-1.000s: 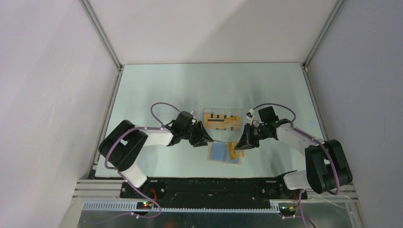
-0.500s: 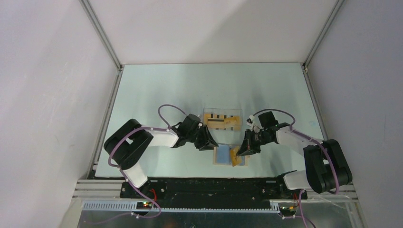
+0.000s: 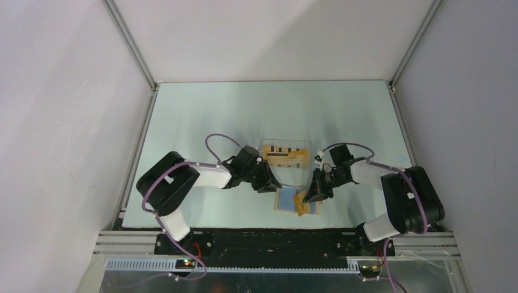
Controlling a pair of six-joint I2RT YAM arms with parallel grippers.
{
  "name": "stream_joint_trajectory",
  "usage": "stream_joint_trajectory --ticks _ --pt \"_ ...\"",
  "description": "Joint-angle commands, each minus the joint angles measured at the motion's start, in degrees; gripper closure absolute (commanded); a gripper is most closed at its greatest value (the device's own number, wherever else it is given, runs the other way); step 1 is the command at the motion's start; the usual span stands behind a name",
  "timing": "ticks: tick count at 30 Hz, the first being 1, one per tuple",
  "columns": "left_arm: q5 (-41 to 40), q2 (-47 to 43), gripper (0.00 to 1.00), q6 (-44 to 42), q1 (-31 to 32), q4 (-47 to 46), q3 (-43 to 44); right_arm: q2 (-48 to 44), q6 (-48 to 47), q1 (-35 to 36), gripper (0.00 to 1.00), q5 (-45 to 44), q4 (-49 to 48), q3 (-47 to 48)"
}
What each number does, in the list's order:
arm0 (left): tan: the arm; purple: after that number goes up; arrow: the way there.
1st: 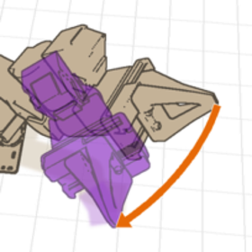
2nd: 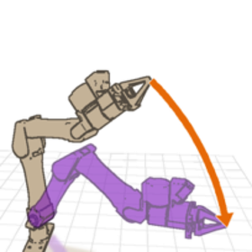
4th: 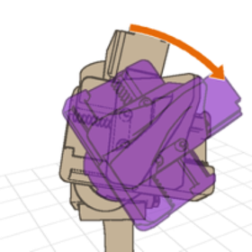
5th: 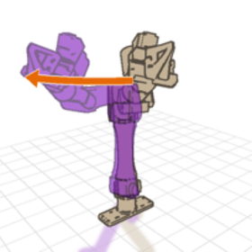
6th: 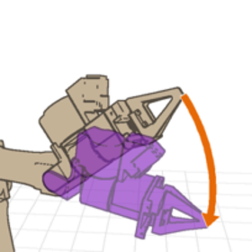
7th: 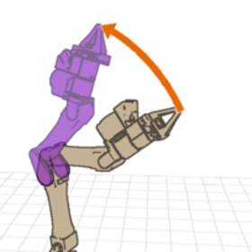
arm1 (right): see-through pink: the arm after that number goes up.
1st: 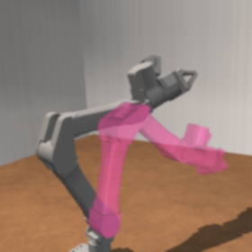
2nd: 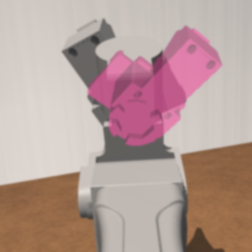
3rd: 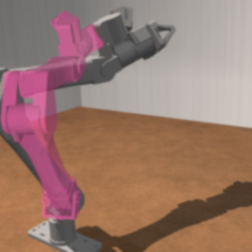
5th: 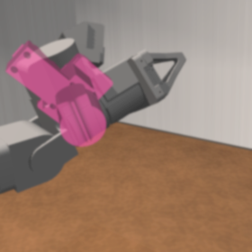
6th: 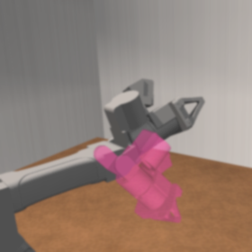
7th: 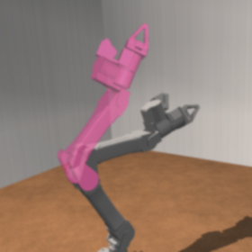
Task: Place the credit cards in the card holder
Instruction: Move the card holder to the center of the board.
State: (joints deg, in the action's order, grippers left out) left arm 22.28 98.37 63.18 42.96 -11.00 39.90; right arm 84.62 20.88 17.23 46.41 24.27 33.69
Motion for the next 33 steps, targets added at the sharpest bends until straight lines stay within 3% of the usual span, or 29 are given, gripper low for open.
stream_joint_trajectory --ticks 1,9,23,33 --pt "-0.8 1.3 0.63 -0.1 0.4 1.6 1.0 1.3 -1.2 -0.2 1.0 -0.2 -2.2 0.2" --pt "-0.4 2.2 0.73 -1.1 0.7 2.2 2.1 2.2 -1.8 -0.1 1.0 -1.4 -4.4 1.3" --pt "0.0 2.8 0.82 -1.3 0.6 2.8 2.5 1.6 -3.9 -0.1 1.0 10.2 -8.4 1.5" --pt "0.2 3.2 0.84 -1.4 0.6 2.7 2.5 2.5 -4.3 -0.6 1.0 4.6 -6.3 1.3"
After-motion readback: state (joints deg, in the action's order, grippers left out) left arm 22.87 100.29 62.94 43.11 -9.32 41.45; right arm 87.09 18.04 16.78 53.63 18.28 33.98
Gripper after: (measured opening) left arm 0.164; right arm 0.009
